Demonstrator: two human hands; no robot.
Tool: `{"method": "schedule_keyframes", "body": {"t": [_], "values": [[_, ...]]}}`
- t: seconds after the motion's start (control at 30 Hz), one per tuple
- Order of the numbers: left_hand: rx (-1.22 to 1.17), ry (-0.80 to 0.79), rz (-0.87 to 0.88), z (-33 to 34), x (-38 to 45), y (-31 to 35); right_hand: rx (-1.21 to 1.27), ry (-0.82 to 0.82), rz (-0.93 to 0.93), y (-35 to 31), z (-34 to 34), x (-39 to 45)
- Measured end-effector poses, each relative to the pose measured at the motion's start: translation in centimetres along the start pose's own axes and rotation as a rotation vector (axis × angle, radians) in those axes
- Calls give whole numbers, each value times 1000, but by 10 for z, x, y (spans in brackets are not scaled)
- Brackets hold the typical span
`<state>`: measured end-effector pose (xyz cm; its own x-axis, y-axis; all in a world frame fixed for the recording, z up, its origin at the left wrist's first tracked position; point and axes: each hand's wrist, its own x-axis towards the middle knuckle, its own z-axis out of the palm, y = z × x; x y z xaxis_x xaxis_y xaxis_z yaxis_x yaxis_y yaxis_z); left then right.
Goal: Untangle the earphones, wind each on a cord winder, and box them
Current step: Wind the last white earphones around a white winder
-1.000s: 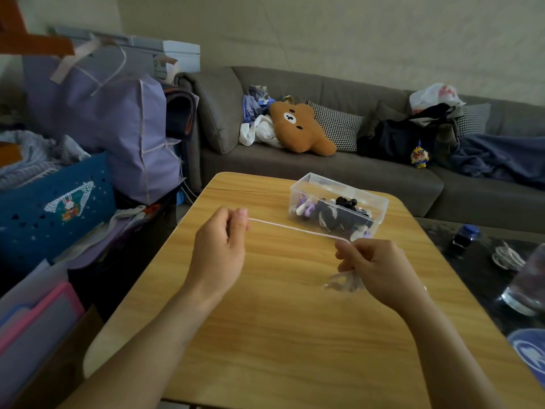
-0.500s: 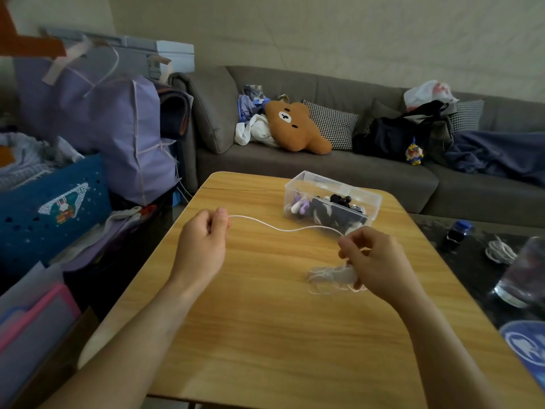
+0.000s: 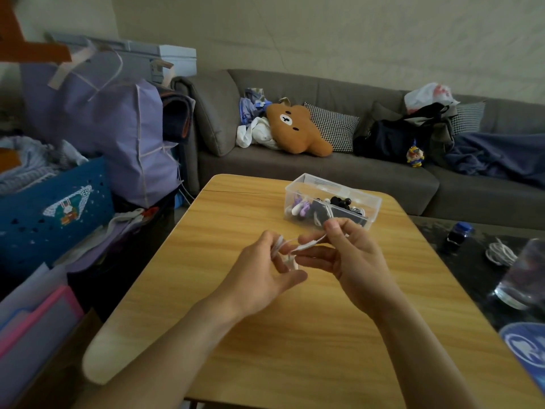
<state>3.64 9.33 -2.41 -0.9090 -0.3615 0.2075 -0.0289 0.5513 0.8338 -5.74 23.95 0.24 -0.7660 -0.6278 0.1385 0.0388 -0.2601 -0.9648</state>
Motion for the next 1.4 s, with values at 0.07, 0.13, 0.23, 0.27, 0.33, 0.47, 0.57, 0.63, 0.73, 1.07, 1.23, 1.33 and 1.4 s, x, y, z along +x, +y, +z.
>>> {"method": "schedule_keyframes", "body": {"t": [0.07,0.13,0.23,0.27,0.33,0.47,0.57,0.63,0.73,1.07,1.23,1.33,1.4], "values": [[22,20,40,1,1,1,-49,41,-68,-2,0,-1],[77,21,53,-4,3,-1,-103,133,-136,-5,-5,-1],[92,48,77,-10,6,-4,-126,220,-161,-7,-13,1],[77,66,86,-11,7,-5,-127,232,-167,-7,-14,2],[19,123,76,-15,8,-6,-117,257,-184,-9,-14,3],[-52,272,50,-33,12,-12,-162,323,-195,-18,-29,2],[-78,427,80,-44,14,-20,-402,341,-219,-20,-41,2],[-79,514,105,-46,15,-20,-627,335,-244,-18,-44,1],[-115,612,100,-48,17,-20,-886,250,-173,-14,-48,0],[-15,613,77,-57,16,-28,-483,629,83,-13,-62,3],[202,399,-12,-49,13,-24,-859,418,177,-17,-52,2],[210,258,12,-41,11,-19,-1470,73,427,-23,-41,-2],[183,128,9,-33,10,-16,-1689,-51,471,-29,-31,-9]]}}
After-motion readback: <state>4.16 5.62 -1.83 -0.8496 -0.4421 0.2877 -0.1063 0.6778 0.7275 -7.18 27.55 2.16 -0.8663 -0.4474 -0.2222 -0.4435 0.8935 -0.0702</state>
